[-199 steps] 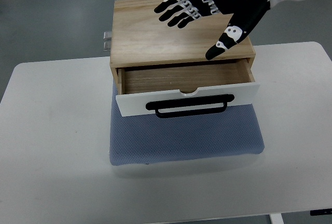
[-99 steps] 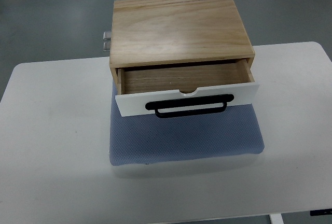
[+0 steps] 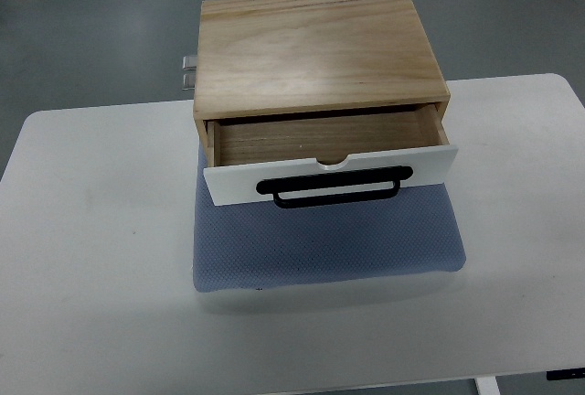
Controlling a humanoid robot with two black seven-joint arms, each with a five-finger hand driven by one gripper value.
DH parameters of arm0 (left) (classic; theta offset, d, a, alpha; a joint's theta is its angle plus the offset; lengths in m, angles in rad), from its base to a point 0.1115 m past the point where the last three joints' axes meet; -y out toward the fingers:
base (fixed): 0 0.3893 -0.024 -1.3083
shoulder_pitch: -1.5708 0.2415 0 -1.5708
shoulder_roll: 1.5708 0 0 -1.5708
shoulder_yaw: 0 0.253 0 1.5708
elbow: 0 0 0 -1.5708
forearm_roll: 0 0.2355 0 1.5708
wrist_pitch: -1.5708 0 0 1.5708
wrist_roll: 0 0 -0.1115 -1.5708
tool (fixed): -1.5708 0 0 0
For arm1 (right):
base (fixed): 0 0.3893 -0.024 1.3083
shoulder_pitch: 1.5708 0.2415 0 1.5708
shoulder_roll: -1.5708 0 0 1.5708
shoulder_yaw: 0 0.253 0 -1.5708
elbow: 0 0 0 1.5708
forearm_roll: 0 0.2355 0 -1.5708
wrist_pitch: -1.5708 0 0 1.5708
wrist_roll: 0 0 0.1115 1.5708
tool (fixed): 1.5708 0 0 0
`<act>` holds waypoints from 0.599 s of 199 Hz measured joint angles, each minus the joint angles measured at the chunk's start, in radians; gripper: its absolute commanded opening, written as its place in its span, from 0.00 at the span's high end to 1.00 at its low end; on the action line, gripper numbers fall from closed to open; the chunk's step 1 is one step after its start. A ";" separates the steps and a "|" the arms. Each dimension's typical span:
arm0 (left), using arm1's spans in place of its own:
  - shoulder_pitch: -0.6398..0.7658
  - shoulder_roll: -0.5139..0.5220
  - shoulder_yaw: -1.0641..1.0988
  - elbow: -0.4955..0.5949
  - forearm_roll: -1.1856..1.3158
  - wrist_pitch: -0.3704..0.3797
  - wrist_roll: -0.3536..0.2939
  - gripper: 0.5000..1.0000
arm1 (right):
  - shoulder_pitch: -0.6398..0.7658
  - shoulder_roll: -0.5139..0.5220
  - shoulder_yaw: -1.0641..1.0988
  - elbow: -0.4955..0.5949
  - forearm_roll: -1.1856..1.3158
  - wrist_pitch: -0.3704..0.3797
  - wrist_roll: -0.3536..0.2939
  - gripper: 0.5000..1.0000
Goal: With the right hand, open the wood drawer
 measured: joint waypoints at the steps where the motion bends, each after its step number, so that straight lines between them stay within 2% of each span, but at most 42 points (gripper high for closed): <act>1: 0.000 0.000 0.000 0.000 0.000 0.000 0.000 0.00 | -0.001 0.001 0.000 -0.004 0.000 -0.006 -0.001 0.14; 25: 0.000 0.000 0.000 0.000 0.000 0.000 0.000 0.00 | -0.009 0.016 0.003 -0.096 0.000 -0.126 -0.013 0.14; 45: 0.000 0.000 0.000 0.000 0.000 0.000 0.000 0.00 | -0.015 0.031 0.000 -0.185 -0.003 -0.177 -0.030 0.14; 85: 0.000 0.000 0.000 0.000 0.000 0.000 0.000 0.00 | -0.023 0.047 -0.013 -0.355 -0.007 -0.186 -0.083 0.14; 119: 0.000 0.000 0.000 0.000 0.000 0.000 0.000 0.00 | -0.065 0.071 -0.016 -0.403 -0.007 -0.170 -0.095 0.14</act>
